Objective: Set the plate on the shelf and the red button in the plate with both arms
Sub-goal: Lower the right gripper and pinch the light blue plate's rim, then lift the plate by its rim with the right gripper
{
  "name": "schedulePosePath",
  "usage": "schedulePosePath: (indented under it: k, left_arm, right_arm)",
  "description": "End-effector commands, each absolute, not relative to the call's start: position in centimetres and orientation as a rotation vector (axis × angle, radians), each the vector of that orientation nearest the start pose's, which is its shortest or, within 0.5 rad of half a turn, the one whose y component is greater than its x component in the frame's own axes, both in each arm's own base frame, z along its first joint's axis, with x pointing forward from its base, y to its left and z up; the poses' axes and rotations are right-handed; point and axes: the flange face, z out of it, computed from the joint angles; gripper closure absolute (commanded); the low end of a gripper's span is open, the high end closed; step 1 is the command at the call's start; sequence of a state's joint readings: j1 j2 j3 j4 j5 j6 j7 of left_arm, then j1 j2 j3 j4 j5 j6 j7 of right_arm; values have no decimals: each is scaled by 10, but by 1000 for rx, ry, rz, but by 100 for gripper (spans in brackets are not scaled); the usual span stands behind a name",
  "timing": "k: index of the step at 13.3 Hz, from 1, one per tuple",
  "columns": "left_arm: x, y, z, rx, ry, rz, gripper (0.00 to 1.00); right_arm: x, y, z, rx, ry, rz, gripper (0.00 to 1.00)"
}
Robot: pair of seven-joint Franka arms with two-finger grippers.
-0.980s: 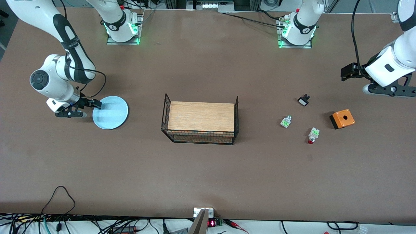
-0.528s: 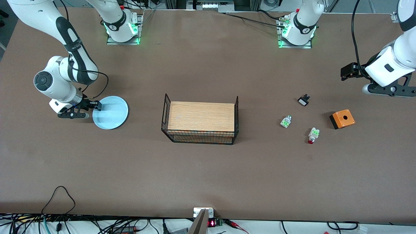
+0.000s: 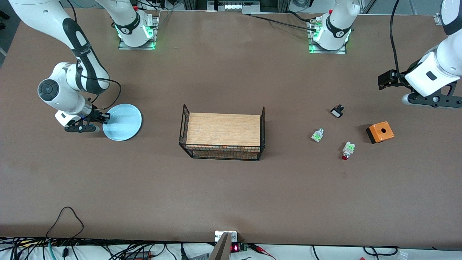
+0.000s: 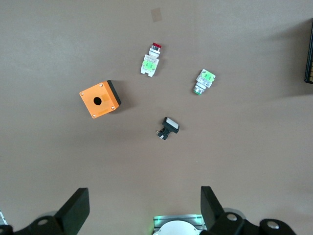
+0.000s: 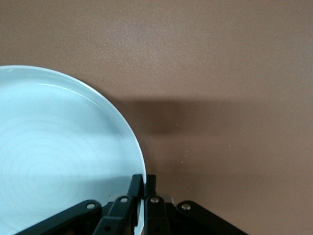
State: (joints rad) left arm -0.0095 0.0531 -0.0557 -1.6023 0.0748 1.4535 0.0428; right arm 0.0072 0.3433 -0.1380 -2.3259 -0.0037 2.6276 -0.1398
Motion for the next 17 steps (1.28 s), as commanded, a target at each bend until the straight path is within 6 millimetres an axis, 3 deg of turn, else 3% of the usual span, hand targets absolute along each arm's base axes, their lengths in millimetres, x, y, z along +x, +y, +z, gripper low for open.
schedulePosePath:
  k: [1, 4, 8, 13, 15, 17]
  left_arm:
    - [558, -26, 576, -3024, 154, 300, 0]
    - [558, -27, 577, -3022, 158, 302, 0]
    - [557, -32, 578, -3020, 167, 301, 0]
    - [558, -31, 578, -3021, 162, 299, 0]
    - [558, -31, 578, -3021, 162, 299, 0]
    - [558, -31, 578, -3021, 162, 299, 0]
  right_arm:
    - [508, -70, 210, -3172, 43, 134, 100]
    - [506, -66, 249, -3152, 105, 175, 100]
    - [517, -58, 346, -3102, 103, 239, 100]
    - [546, -39, 462, -2930, 191, 291, 100]
    - [555, 0, 505, -2914, 264, 286, 100]
    - [556, 49, 535, -2921, 351, 273, 100]
